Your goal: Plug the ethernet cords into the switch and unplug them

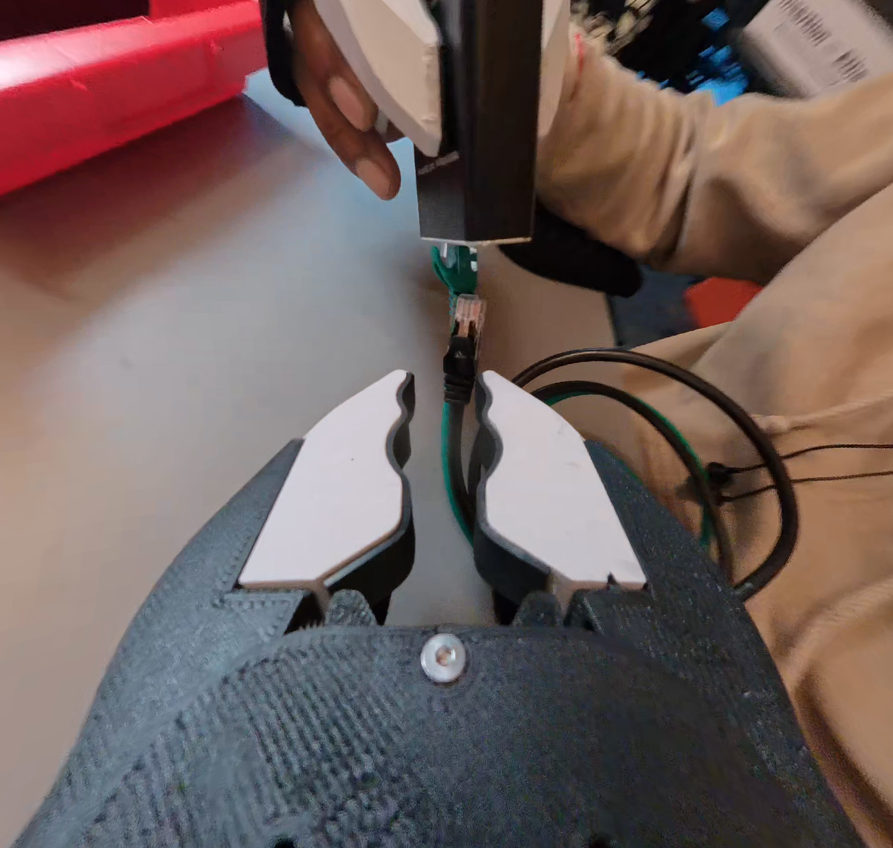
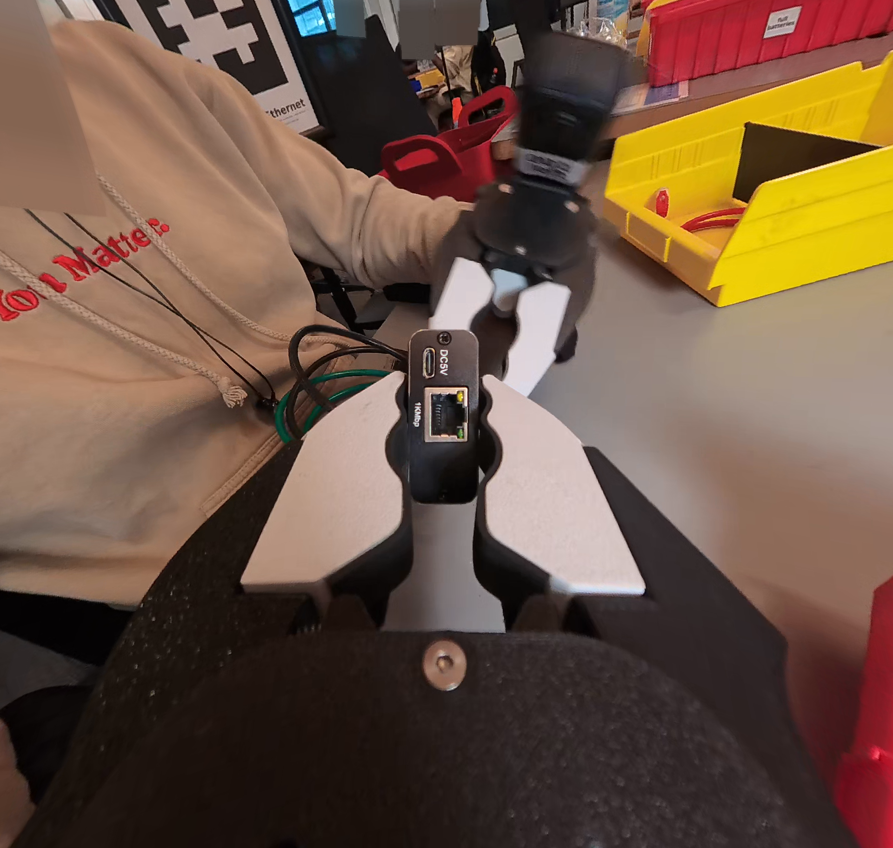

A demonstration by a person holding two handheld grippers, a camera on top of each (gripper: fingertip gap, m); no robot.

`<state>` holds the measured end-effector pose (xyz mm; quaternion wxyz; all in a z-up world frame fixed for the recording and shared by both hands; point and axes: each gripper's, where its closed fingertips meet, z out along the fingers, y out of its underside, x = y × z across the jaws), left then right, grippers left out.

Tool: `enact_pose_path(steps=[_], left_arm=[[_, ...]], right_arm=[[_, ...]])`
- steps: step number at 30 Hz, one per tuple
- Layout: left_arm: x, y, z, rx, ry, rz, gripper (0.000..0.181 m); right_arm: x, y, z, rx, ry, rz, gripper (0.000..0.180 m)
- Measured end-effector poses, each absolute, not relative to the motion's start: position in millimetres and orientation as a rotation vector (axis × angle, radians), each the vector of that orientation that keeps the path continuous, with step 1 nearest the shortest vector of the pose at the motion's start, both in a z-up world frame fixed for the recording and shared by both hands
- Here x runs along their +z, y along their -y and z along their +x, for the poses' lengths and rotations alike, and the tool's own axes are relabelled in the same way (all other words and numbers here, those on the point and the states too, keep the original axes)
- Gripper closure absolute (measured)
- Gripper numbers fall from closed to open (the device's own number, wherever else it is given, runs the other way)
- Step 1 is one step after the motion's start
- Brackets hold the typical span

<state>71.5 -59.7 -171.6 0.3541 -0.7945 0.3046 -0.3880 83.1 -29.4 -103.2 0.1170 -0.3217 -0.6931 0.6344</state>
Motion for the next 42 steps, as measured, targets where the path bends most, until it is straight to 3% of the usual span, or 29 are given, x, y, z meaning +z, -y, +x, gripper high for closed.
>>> enact_pose_path(steps=[9,20,30,36,42], left_arm=[[-184.3,60.2,60.8,-0.269,-0.847,-2.030,0.149],[-187.6,52.9,57.3,0.001,-0.883,-1.954,0.163],[-187.1,51.8,64.1,-0.109,-0.899,-1.961,0.171],[-155.8,68.7,77.7,-1.007,-0.645,-2.034,0.172],[-162.6,69.7,85.1,-1.294,-0.659,-2.112,0.172]], right_arm=[[-104.8,27.8,82.2,1.851,2.025,-0.963,0.156],[-104.6,25.5,83.9,1.844,2.024,-0.968,0.156],[-104.6,26.9,82.9,1.856,2.025,-0.964,0.156],[-95.0,22.4,82.9,1.899,1.959,-0.944,0.156],[-98.4,19.8,72.8,1.978,1.904,-1.054,0.156]])
